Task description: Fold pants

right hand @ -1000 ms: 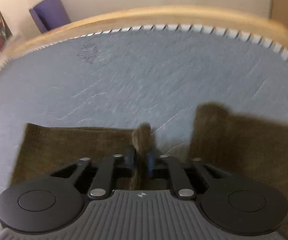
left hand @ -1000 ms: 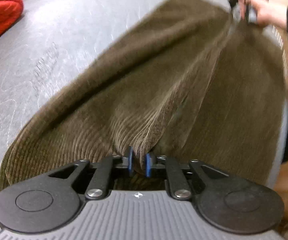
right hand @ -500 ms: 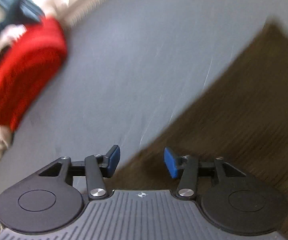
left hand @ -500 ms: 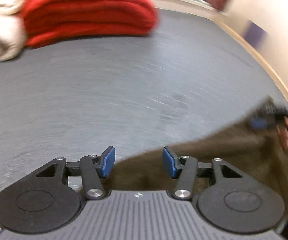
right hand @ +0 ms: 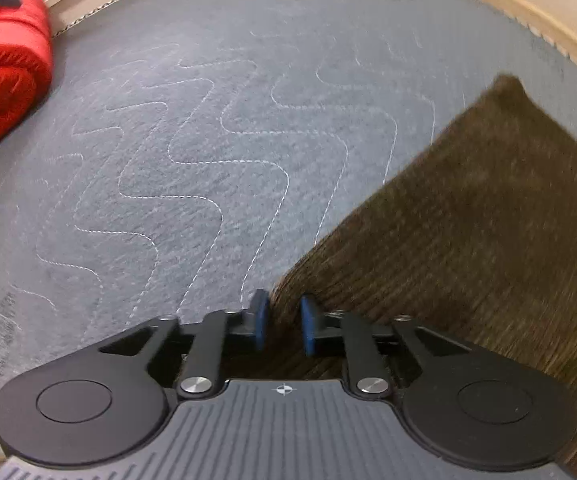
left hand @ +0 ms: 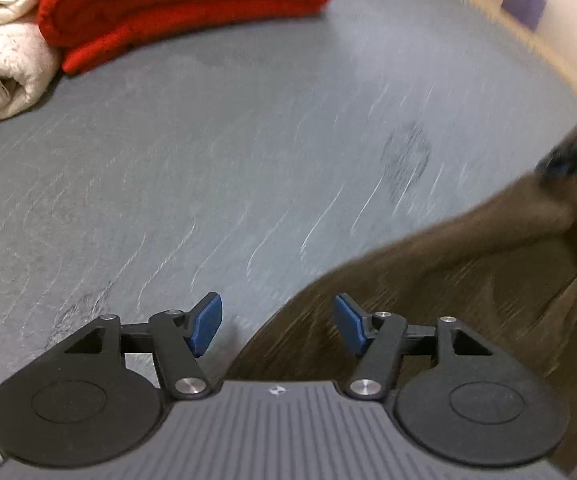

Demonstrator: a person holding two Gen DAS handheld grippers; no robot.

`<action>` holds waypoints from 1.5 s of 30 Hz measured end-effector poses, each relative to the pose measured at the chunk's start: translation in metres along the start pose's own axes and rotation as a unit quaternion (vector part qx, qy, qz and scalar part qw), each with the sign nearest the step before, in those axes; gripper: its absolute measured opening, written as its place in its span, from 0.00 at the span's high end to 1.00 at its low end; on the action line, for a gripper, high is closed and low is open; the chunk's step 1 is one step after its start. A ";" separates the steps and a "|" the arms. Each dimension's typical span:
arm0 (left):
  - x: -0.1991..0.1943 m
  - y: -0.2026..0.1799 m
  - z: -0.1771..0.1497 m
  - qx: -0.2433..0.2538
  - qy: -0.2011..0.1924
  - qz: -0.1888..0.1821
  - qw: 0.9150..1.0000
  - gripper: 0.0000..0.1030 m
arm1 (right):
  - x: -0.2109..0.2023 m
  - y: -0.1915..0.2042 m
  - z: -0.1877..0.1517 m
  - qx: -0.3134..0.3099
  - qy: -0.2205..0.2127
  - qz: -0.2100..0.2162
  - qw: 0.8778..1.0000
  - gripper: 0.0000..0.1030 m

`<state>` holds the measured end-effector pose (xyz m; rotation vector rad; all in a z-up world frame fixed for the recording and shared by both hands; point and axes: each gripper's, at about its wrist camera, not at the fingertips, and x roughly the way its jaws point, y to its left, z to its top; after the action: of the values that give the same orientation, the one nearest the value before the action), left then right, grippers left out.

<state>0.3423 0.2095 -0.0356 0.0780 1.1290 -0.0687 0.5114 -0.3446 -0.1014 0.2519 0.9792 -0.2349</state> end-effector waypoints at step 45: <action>-0.009 -0.057 -0.013 0.127 -0.018 0.100 0.987 0.58 | -0.133 -0.186 0.004 0.135 -0.186 0.023 0.973 0.63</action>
<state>0.3212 0.1538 -0.0348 0.4151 1.0669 -0.0339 0.3860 -0.5110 -0.0068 0.4608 0.5671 -0.3599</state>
